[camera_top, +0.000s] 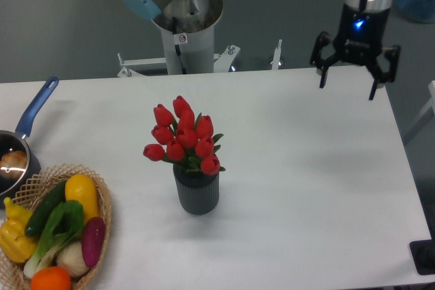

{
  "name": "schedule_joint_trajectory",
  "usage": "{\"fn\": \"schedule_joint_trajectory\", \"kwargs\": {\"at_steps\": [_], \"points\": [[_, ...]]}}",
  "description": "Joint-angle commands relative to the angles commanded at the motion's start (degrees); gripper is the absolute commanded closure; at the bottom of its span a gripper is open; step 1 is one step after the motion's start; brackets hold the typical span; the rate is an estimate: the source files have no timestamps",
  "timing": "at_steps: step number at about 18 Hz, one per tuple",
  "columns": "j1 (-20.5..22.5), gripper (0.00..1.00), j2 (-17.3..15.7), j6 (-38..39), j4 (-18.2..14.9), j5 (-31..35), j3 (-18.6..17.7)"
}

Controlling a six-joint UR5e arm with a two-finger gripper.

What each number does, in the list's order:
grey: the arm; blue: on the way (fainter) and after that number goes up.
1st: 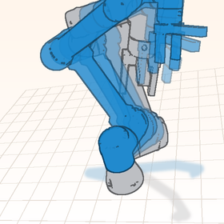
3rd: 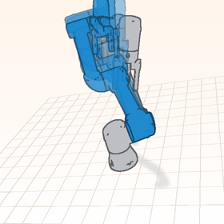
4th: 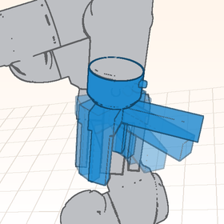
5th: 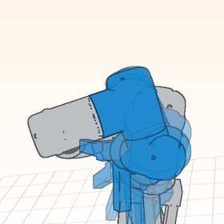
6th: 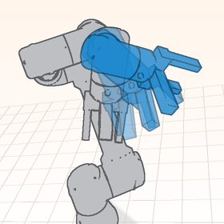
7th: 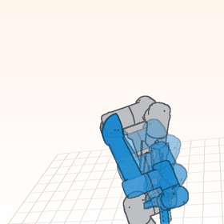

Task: Pick up the flowers from the vase
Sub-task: 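Move the open gripper from its start pose toward the red tulips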

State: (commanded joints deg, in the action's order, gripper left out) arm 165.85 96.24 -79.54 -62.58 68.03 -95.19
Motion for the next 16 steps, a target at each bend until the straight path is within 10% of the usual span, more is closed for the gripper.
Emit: {"fn": "schedule_joint_trajectory", "kwargs": {"at_steps": [16], "points": [[1.58, 0.00, 4.40, -0.17, 1.93, -7.47, -3.60]]}}
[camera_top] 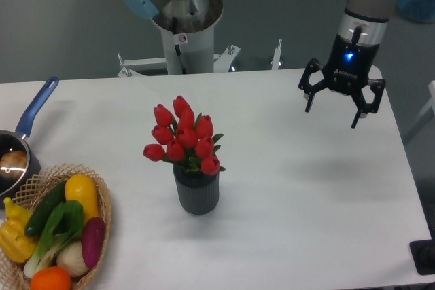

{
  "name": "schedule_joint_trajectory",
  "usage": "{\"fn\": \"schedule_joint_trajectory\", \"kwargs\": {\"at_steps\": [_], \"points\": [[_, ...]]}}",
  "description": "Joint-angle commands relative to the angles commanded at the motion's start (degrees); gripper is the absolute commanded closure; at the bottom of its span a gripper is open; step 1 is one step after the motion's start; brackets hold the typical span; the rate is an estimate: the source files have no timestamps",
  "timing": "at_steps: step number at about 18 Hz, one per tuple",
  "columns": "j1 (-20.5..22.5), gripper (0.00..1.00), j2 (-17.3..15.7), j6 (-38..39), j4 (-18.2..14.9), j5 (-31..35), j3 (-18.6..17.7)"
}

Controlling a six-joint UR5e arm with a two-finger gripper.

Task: Pick up the flowers from the vase
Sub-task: 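Move the open gripper from its start pose toward the red tulips, then lower the open gripper around the tulip stems above the vase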

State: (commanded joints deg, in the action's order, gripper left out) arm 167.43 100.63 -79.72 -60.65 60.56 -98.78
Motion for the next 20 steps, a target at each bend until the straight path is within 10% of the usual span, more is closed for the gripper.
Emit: {"fn": "schedule_joint_trajectory", "kwargs": {"at_steps": [14, 20], "points": [[-0.61, 0.00, -0.09, -14.59, -0.79, -1.14, -8.52], [-2.90, 0.00, -0.53, -19.16, -0.88, -16.24, -13.09]]}}
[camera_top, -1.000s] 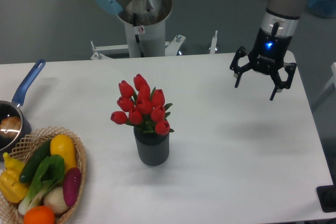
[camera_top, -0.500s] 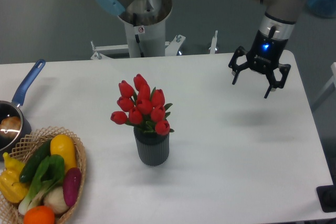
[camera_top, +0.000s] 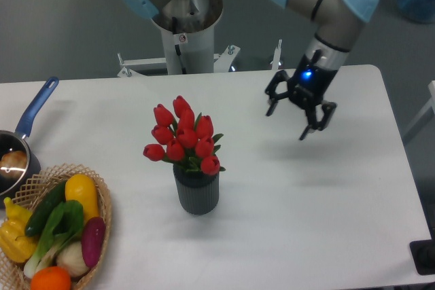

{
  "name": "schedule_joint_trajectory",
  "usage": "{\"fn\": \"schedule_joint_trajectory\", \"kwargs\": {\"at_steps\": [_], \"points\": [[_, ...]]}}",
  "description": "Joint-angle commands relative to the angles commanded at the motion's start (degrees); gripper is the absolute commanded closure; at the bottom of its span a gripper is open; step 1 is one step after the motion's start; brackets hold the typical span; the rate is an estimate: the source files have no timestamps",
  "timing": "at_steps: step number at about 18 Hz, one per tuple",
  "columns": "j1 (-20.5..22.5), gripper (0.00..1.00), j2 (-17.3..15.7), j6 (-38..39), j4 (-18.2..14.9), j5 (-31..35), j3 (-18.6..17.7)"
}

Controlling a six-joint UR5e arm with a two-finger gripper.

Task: Pick up the flowers from the vase
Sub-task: 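Lower the open gripper around the tulip stems above the vase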

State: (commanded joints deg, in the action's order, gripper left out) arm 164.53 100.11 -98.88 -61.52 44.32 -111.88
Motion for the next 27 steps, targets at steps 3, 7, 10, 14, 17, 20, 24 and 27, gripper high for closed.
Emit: {"fn": "schedule_joint_trajectory", "kwargs": {"at_steps": [3, 7, 10, 14, 17, 20, 24, 27], "points": [[-0.62, 0.00, -0.17, 0.26, -0.35, -2.13, -0.62], [-1.75, 0.00, -1.40, 0.18, -4.56, -5.65, -0.88], [-3.86, 0.00, -1.93, 0.62, -4.92, -8.19, -0.89], [-5.54, 0.00, -1.23, 0.18, -4.75, -12.33, -0.89], [-6.15, 0.00, -1.23, 0.00, -4.75, -12.42, -1.32], [-6.59, 0.00, -1.23, -0.17, -4.40, -12.51, -1.24], [-7.03, 0.00, -0.88, -0.18, -4.13, -14.52, -0.71], [-7.65, 0.00, 0.53, -0.18, -4.13, -15.76, -0.45]]}}
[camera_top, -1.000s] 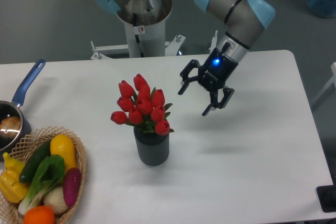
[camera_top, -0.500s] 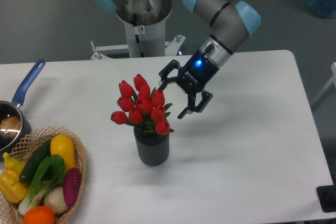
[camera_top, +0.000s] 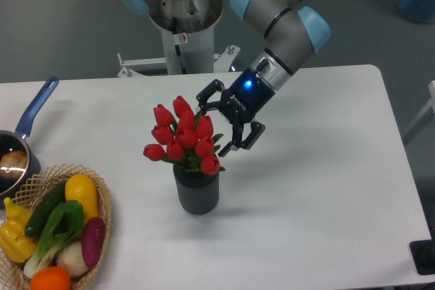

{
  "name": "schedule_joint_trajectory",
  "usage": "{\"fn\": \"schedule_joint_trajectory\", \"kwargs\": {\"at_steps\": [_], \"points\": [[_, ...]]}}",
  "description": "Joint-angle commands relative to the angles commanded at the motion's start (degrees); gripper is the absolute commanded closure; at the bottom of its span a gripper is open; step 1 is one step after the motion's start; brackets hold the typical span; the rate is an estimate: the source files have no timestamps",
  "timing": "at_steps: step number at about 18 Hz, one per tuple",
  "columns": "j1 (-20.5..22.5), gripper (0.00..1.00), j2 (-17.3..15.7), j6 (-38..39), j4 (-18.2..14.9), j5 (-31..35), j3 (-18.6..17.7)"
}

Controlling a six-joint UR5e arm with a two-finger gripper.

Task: Pick up the flowers from the vase
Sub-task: 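Lower the open gripper around the tulip stems above the vase, then close the gripper on the tulip stems and adjust the grip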

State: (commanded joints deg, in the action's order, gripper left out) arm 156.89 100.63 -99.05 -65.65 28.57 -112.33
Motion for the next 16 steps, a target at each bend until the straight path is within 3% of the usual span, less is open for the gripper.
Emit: {"fn": "schedule_joint_trajectory", "kwargs": {"at_steps": [9, 13, 16], "points": [[-1.50, 0.00, 0.44, 0.17, 0.17, -0.88, 0.62], [-3.25, 0.00, 2.28, 0.35, 2.89, -1.32, 1.32], [-3.61, 0.00, 2.29, 0.61, 2.99, -1.32, 1.49]]}}
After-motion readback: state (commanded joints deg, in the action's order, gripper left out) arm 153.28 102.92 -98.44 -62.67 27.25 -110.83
